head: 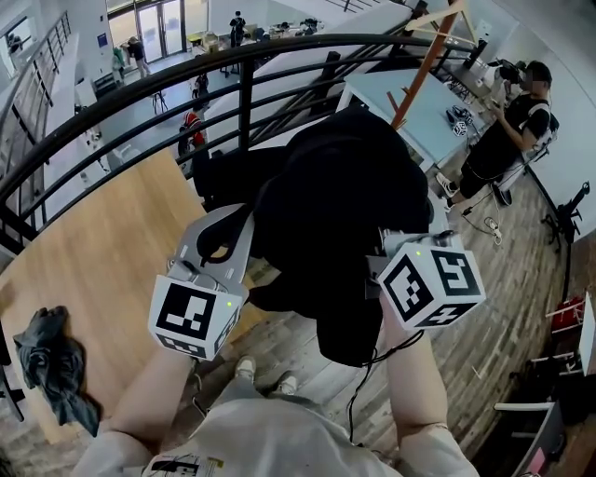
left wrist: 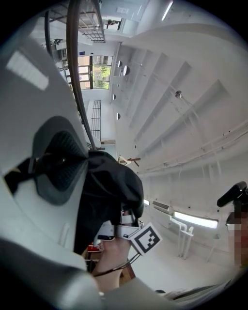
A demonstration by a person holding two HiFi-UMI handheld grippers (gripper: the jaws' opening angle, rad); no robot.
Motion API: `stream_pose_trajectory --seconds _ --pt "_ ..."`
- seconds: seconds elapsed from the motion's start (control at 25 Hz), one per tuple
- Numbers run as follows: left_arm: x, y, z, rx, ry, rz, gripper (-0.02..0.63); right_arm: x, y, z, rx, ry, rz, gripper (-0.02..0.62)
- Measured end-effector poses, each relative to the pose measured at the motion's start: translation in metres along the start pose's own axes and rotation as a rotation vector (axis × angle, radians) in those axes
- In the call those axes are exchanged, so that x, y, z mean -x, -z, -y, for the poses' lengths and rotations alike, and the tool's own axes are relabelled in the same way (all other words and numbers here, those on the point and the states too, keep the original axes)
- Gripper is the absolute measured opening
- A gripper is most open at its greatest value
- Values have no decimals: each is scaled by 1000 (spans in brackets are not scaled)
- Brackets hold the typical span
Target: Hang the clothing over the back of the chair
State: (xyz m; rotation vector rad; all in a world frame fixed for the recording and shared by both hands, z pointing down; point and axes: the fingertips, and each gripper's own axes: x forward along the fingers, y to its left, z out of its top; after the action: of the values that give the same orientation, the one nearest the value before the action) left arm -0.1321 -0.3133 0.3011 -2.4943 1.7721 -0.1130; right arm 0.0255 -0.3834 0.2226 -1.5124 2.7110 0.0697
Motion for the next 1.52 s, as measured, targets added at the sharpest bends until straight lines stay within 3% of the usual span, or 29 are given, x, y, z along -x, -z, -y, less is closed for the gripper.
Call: stream_pose_trajectory --seconds 0.28,0.76,1.24,1.52 --pt "-23 19 -18 10 -20 -31 2 -37 29 12 72 -6 -43 58" --pt "-47 57 -41 32 -44 -109 2 -85 91 29 103 -3 -153 60" --pt "-62 96 -53 54 -53 -179 2 -115 152 32 216 -26 -334 60" --pt "-62 114 -55 78 -51 -207 2 -128 197 28 192 -100 -477 61"
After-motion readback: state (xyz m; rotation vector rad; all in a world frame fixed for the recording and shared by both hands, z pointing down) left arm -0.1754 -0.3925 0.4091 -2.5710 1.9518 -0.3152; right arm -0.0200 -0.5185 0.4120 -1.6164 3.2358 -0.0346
